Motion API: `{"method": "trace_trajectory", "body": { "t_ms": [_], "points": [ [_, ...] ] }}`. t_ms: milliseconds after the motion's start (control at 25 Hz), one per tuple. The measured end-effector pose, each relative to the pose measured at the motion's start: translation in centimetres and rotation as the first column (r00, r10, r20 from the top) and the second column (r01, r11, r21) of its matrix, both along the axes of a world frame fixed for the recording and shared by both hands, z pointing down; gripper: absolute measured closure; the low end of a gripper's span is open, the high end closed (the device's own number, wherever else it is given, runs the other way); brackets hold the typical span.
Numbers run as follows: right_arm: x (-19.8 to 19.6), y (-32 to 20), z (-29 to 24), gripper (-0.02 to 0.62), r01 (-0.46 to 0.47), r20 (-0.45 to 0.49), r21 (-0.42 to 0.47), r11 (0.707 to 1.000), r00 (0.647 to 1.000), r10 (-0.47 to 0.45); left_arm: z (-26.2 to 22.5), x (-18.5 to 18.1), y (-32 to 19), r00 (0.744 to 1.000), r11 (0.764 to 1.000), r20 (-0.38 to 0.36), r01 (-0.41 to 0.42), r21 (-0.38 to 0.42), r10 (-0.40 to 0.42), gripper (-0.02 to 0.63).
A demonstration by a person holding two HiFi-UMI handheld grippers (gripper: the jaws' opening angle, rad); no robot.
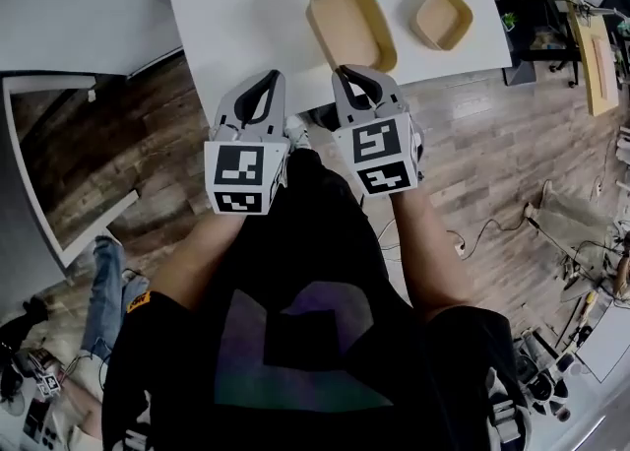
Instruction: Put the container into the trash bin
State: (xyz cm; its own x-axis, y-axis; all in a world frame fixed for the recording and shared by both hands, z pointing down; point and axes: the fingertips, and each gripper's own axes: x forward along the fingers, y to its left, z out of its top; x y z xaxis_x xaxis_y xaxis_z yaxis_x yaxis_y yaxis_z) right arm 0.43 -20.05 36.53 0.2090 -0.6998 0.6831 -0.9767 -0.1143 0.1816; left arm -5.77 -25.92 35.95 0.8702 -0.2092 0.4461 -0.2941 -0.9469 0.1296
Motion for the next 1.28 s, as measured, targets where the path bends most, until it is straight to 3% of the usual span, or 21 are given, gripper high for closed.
{"method": "trace_trajectory", "body": {
  "t_ms": [280, 760, 920, 1280],
  "points": [
    [-2.5, 5.9, 0.0, 0.563, -0.146, -0.008, -0.014, 0.989, 0.989, 0.146, 0.1, -1.0, 4.9, 0.988, 0.989, -0.027, -0.15, -0.013, 0.149, 0.597],
    [-3.2, 19.1, 5.3, 0.563, -0.352, 0.063, -0.121, 0.928, 0.93, 0.361, 3.6, 0.9, 15.0, 0.938, 0.937, 0.011, -0.347, -0.046, 0.348, 0.598],
    [-3.1, 22.0, 9.9, 0.563, -0.334, 0.119, -0.178, 0.926, 0.927, 0.357, 7.7, 1.3, 18.1, 0.926, 0.927, 0.069, -0.367, -0.071, 0.372, 0.597],
    [-1.0, 24.6, 23.9, 0.563, -0.194, 0.27, -0.293, 0.936, 0.922, 0.276, 21.2, 2.6, 22.1, 0.91, 0.942, 0.249, -0.304, -0.142, 0.332, 0.597]
  ]
}}
